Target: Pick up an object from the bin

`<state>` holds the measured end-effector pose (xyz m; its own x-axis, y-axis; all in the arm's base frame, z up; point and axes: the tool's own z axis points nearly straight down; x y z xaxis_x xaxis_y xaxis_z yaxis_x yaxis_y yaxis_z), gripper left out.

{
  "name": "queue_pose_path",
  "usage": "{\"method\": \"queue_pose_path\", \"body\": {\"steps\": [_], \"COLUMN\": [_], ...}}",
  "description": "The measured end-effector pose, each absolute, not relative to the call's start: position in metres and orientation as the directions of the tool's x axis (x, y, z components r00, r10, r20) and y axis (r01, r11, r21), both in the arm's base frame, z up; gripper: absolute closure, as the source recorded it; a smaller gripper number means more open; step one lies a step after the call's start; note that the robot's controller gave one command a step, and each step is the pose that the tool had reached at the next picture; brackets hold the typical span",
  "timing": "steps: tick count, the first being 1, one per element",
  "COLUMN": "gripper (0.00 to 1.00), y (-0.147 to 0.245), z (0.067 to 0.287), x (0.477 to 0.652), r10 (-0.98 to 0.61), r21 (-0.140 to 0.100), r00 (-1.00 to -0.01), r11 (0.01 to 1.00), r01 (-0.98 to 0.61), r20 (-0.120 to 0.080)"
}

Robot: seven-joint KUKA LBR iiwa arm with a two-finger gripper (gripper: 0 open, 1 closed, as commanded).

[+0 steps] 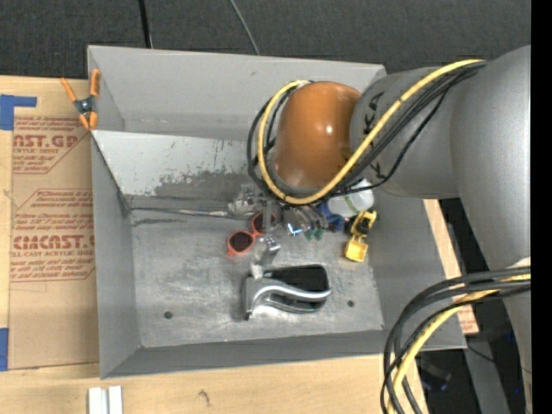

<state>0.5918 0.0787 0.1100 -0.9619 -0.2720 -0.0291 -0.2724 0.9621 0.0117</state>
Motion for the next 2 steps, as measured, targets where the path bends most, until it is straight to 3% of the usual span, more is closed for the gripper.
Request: {"method": "queue_pose_path", "body": {"steps": [1, 2], "gripper": [1.00, 0.00], "y": [0.0691, 0.0694], "z": [0.0958, 0.0960], "x": [0.5820, 0.5825], "r10": [-0.133, -0.133], "r21": [0.001, 0.002], "r00": [-0.991, -0.991], "r11": [0.991, 0.991], "r01": [-0.133, -0.133], "r20": [-0.003, -0.005]}}
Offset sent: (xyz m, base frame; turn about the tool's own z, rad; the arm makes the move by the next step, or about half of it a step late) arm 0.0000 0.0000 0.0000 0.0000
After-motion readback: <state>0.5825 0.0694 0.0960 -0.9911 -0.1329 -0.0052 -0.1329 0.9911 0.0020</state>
